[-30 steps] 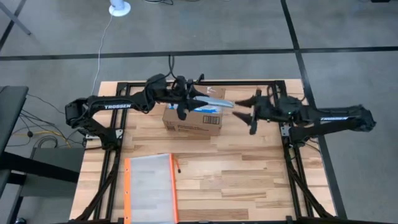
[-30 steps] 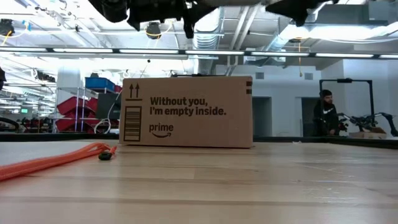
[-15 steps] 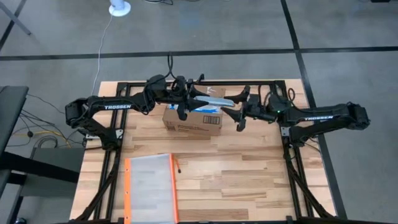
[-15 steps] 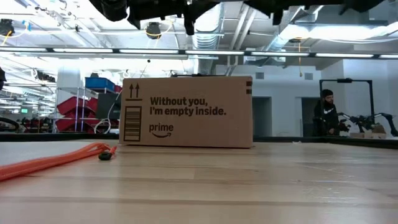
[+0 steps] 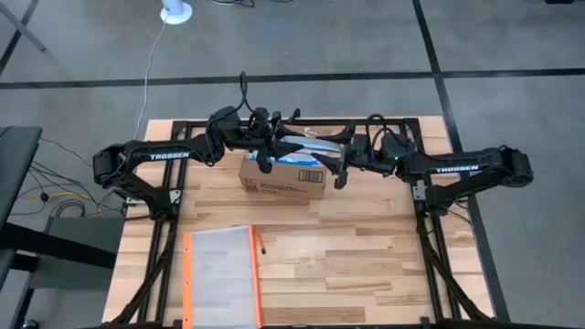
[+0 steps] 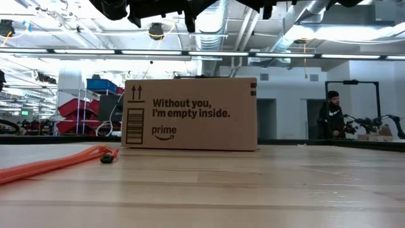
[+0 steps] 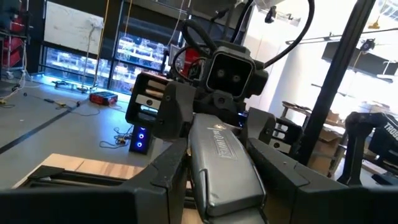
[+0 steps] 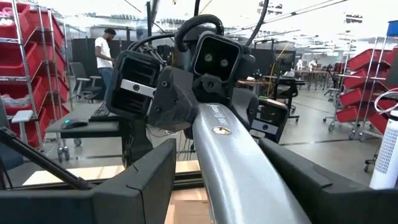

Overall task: Unpack boxes
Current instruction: Open the cardboard box with the silver cutter

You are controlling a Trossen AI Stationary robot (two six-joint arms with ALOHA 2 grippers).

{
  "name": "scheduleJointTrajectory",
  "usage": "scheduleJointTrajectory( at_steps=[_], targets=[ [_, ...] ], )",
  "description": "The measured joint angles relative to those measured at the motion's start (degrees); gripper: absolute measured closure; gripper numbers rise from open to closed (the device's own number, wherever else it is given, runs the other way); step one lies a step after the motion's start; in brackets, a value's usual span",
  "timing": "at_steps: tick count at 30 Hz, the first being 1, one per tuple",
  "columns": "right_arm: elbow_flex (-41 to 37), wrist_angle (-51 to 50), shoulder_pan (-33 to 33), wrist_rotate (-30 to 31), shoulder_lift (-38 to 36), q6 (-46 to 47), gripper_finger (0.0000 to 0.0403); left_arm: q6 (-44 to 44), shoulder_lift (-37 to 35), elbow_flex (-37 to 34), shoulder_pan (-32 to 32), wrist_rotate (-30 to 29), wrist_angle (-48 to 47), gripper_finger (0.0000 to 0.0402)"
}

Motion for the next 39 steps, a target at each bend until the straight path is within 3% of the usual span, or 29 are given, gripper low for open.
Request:
scheduleJointTrajectory(
  at_steps=[5,10,19,24,27,30,37,39],
  targets=[
    [0.0,-0.2,-0.1,-0.2,-0.3,0.4,0.0221,0.1,0.1,0.0,-0.1,0.0,-0.1,0.0278],
    [0.0,-0.7,-1.2,-1.5,-0.3,1.2,0.0289,0.1,0.1,0.0,-0.1,0.1,-0.1,0.0278],
    [0.0,-1.7,-2.4,-1.7,-0.5,1.1,0.029,0.3,0.2,0.0,-0.1,-0.4,-0.2,0.0278],
    [0.2,-3.5,-3.3,-1.7,-1.4,0.7,0.029,0.2,0.8,0.0,-0.3,-1.1,-1.8,0.0206],
    [0.2,-3.2,-3.4,-1.7,-1.7,0.7,0.029,0.0,0.7,0.0,-0.3,-0.6,-1.5,0.0191],
    [0.2,-3.4,-3.2,-1.8,-1.9,1.2,0.029,0.0,0.5,0.0,-0.3,-0.7,-1.2,0.0226],
    [0.2,-3.3,-2.8,-1.8,-1.9,1.7,0.0285,2.4,0.5,0.0,-0.5,0.8,-1.1,0.0382],
    [0.2,-3.3,-2.9,-1.8,-1.9,2.0,0.0285,2.7,0.5,0.0,-0.4,1.1,-1.1,0.0396]
  ],
)
